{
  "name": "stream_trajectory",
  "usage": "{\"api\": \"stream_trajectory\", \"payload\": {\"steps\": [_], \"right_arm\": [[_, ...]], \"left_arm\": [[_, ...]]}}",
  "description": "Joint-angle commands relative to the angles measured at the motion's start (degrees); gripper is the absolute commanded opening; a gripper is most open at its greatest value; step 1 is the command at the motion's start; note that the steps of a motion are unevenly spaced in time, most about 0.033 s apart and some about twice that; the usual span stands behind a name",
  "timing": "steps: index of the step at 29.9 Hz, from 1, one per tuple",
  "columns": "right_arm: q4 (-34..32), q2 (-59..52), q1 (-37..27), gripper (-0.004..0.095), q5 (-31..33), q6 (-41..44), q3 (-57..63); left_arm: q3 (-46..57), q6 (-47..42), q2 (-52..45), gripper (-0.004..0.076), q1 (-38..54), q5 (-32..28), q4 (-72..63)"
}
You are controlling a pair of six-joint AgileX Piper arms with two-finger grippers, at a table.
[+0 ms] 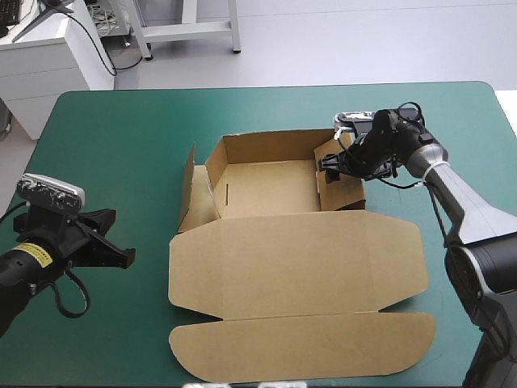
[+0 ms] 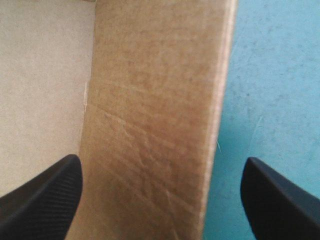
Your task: Fold the box
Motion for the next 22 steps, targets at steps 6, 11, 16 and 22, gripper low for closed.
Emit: {"api": "stream_trajectory", "payload": {"steps": [6, 11, 16, 22], "right_arm": [[0.6, -1.7, -0.4, 0.0122, -1.3, -0.8, -1.9], [-0.2, -1.7, -0.5, -0.0019, -1.5, -1.8, -1.9], [-2.2, -1.9, -1.4, -0.0019, 0.2, -2.7, -2.6], [-1.6, -3.7, -4.0, -0.0019, 6.9, -7.0, -6.5]], "left_arm": [[-1.3, 0.0, -0.1, -0.0009, 0.0, -2.8, -0.7], [-1.3, 0.0, -0.1, -0.0009, 0.0, -2.3, -0.8], [-1.3, 0.0, -0.1, -0.0009, 0.0, -2.2, -0.8], [-1.3, -0.1, -0.1, -0.0009, 0.0, -2.4, -1.1]]}}
